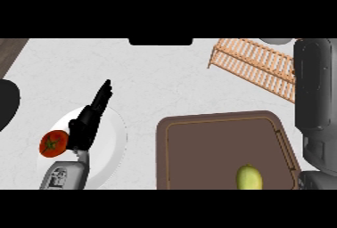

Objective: Pick the croissant from the tray and place it in the tiered shelf

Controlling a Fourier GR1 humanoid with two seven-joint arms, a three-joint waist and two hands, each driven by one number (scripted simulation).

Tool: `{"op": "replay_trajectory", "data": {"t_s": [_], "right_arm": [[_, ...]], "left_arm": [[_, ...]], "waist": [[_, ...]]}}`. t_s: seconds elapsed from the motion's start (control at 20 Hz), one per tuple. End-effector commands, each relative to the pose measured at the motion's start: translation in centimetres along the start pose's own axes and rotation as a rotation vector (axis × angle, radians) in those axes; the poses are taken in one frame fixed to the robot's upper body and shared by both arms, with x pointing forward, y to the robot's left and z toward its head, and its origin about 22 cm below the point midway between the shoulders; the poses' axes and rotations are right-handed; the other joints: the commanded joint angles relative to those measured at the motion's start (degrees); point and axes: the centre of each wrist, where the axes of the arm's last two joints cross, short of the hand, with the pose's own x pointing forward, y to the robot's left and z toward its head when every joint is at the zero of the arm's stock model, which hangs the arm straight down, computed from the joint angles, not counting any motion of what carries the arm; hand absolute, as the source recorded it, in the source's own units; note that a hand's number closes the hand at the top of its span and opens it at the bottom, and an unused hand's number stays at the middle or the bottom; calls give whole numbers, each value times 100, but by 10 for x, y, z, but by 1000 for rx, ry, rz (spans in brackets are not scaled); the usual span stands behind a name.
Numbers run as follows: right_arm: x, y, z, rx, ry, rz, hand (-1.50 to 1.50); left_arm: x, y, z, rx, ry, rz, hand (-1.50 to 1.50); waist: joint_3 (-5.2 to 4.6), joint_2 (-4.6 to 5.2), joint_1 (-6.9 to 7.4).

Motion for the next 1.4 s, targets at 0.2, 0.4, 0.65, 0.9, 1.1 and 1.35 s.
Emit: {"op": "replay_trajectory", "data": {"t_s": [0.2, 0.4, 0.65, 0.9, 1.1, 1.35], "right_arm": [[33, -54, -24, -130, 119, -280, -150], [40, -98, -47, -237, 171, -339, -150], [13, -139, -59, -277, 307, -290, -150], [-13, -171, -36, -157, 392, -183, -150], [-47, -204, -24, -129, 386, -102, -150], [-81, -263, 0, -61, 359, -135, -150]], "left_arm": [[20, 1, -8, 0, 7, 1, 0], [-6, 13, -1, 14, 18, -4, 0], [3, 11, 1, 22, 21, 0, 0], [-9, 16, 13, 42, 42, -3, 0], [-7, 12, 15, 57, 52, -8, 0], [-7, 23, 5, 58, 39, 12, 0]], "waist": [[1, -39, -65], [-5, -41, -110], [1, -97, -208], [-2, -181, -344], [1, -178, -376], [-2, -149, -440]]}}
